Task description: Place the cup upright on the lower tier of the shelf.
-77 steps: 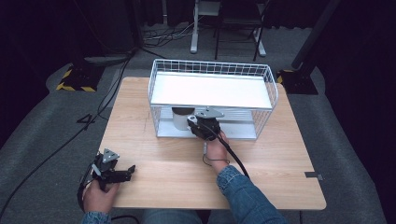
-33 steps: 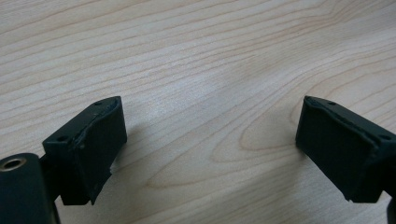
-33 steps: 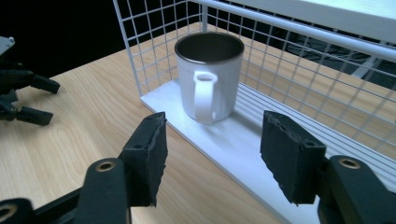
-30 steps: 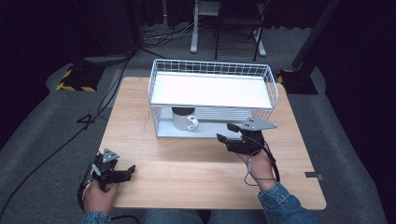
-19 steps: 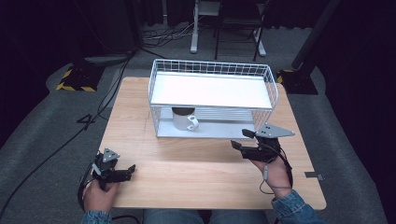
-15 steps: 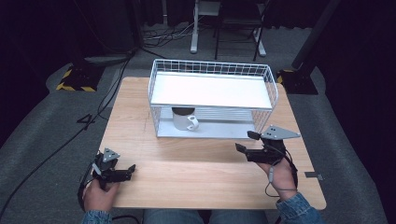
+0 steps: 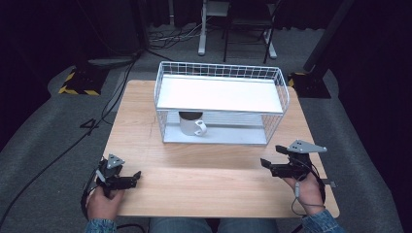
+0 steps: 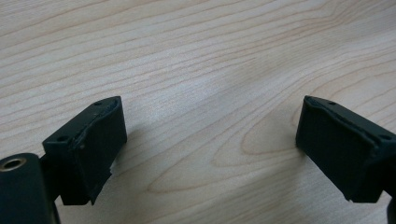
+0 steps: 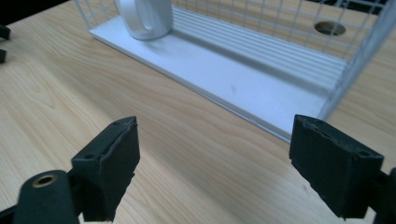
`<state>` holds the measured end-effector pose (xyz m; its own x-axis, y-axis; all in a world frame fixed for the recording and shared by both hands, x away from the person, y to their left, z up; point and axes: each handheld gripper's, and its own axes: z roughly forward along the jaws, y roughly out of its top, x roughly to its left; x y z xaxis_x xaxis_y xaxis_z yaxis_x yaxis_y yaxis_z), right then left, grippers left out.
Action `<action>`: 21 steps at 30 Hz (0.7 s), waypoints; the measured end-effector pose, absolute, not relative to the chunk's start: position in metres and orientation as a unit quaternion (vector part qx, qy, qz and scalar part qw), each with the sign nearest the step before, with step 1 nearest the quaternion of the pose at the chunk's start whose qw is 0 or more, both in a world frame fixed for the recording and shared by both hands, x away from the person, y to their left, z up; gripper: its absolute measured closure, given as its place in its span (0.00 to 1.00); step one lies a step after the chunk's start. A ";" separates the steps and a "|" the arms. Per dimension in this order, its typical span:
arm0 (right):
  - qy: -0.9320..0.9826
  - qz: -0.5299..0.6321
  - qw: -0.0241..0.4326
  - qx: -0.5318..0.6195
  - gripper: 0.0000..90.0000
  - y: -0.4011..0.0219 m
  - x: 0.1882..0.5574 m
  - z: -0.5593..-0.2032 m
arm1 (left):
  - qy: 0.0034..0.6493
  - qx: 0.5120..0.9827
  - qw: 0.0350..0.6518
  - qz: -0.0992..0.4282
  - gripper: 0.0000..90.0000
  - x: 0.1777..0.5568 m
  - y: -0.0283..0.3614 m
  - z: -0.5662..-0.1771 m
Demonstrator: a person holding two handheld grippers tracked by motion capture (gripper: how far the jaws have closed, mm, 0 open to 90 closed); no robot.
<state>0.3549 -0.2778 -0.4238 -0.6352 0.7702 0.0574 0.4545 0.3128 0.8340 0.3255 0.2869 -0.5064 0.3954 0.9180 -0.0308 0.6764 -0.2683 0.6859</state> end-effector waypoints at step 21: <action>0.808 0.353 0.151 0.446 0.16 -0.313 0.355 -0.476 | 0.516 0.773 0.316 0.191 0.10 0.325 0.287 -0.506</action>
